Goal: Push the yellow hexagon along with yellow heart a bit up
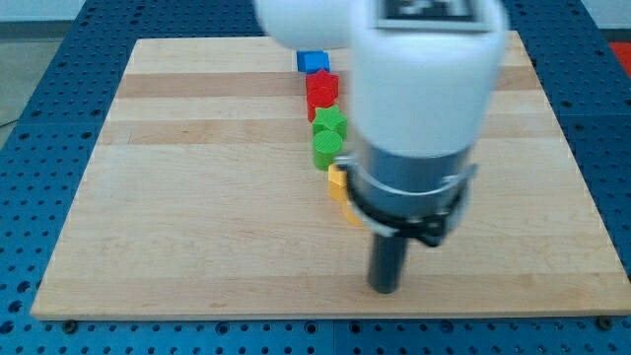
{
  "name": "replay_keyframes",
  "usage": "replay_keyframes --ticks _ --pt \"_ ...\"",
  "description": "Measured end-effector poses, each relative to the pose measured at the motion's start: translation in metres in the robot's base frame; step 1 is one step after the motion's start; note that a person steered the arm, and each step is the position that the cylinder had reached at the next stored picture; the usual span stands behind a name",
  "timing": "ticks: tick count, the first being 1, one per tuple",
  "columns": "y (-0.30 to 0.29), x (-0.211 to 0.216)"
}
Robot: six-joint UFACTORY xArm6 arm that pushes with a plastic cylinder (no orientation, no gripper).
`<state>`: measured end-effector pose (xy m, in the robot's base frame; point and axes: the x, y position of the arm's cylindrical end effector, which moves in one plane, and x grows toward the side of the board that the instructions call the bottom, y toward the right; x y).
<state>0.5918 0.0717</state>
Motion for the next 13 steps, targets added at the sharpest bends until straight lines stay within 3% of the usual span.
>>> replay_keyframes --ticks 1,5,7,8,9,11,13 --pt "0.017 -0.030" --pt "-0.080 -0.070" --pt "-0.057 -0.016" --pt "-0.011 -0.022" --pt "-0.001 -0.045" --pt "-0.034 -0.058" --pt "-0.029 -0.051"
